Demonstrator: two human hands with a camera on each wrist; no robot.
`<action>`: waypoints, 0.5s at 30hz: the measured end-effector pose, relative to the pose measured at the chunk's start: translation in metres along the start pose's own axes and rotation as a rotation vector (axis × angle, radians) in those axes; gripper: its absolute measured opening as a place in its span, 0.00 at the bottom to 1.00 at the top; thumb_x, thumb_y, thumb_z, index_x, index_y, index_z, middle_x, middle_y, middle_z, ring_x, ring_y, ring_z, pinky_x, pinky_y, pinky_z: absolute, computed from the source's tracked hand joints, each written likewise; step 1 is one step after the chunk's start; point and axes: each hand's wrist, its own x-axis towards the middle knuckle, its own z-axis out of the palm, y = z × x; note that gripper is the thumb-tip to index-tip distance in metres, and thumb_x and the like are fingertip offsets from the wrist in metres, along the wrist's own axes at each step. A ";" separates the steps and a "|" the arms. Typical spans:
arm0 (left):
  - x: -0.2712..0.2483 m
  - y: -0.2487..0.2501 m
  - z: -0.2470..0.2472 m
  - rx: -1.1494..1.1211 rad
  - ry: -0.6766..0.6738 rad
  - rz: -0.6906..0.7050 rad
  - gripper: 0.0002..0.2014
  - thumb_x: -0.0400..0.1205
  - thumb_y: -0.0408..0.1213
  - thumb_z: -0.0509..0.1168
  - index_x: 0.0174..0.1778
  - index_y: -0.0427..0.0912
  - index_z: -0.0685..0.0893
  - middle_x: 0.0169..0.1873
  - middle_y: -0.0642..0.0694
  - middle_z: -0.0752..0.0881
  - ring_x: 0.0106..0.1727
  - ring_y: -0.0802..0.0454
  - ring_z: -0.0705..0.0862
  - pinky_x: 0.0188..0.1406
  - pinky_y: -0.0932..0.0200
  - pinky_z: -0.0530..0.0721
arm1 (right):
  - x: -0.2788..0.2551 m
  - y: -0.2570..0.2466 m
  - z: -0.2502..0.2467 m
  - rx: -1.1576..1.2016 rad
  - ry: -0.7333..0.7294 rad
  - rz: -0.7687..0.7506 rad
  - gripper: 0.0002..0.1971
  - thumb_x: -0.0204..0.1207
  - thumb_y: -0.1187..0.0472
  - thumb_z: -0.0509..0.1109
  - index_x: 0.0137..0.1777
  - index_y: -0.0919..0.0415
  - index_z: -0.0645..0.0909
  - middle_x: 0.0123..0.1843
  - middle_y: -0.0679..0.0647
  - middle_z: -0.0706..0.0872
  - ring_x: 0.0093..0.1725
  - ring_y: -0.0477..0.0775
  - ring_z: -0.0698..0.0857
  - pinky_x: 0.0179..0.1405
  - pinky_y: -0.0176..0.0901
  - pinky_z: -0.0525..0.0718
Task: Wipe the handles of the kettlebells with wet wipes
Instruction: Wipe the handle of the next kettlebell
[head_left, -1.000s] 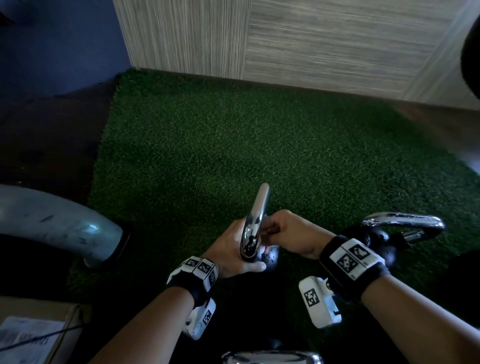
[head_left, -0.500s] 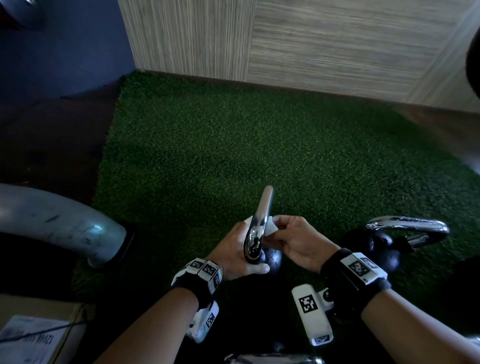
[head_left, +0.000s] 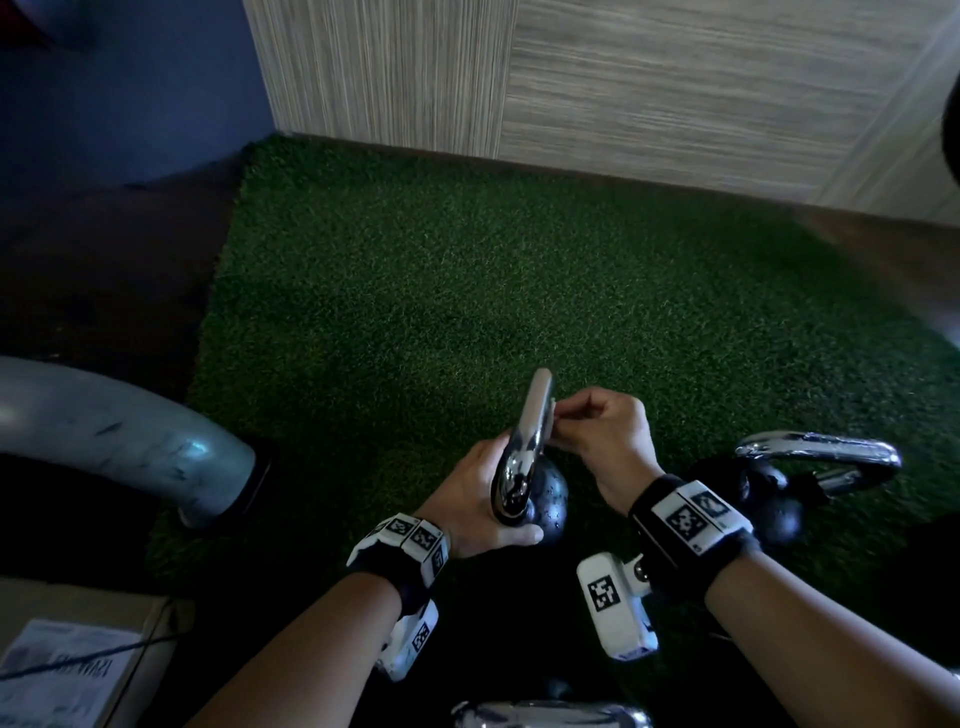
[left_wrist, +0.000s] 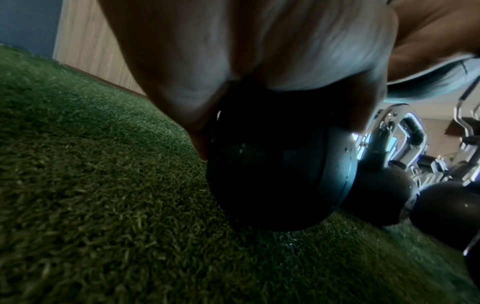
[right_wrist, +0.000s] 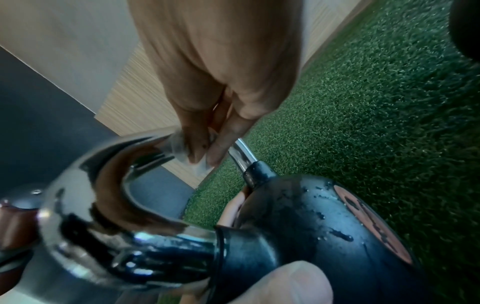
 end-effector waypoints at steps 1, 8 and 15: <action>0.000 0.001 0.000 0.005 -0.002 -0.005 0.57 0.64 0.52 0.87 0.86 0.51 0.62 0.75 0.49 0.72 0.77 0.53 0.72 0.81 0.46 0.73 | 0.004 -0.001 0.001 -0.007 0.036 -0.011 0.15 0.63 0.79 0.83 0.31 0.58 0.90 0.39 0.62 0.93 0.44 0.68 0.94 0.49 0.62 0.94; -0.003 -0.003 0.003 0.034 -0.024 0.007 0.61 0.60 0.65 0.82 0.87 0.52 0.60 0.76 0.50 0.70 0.79 0.51 0.72 0.80 0.43 0.74 | 0.009 -0.001 0.002 -0.105 0.165 -0.058 0.12 0.62 0.77 0.85 0.34 0.59 0.90 0.36 0.56 0.93 0.35 0.50 0.93 0.36 0.44 0.93; -0.001 -0.005 0.007 0.056 -0.010 0.043 0.62 0.60 0.60 0.83 0.88 0.51 0.58 0.79 0.52 0.68 0.82 0.54 0.66 0.84 0.46 0.69 | 0.021 0.006 0.013 -0.272 0.321 0.001 0.10 0.67 0.69 0.78 0.31 0.53 0.87 0.32 0.48 0.89 0.35 0.53 0.88 0.36 0.45 0.88</action>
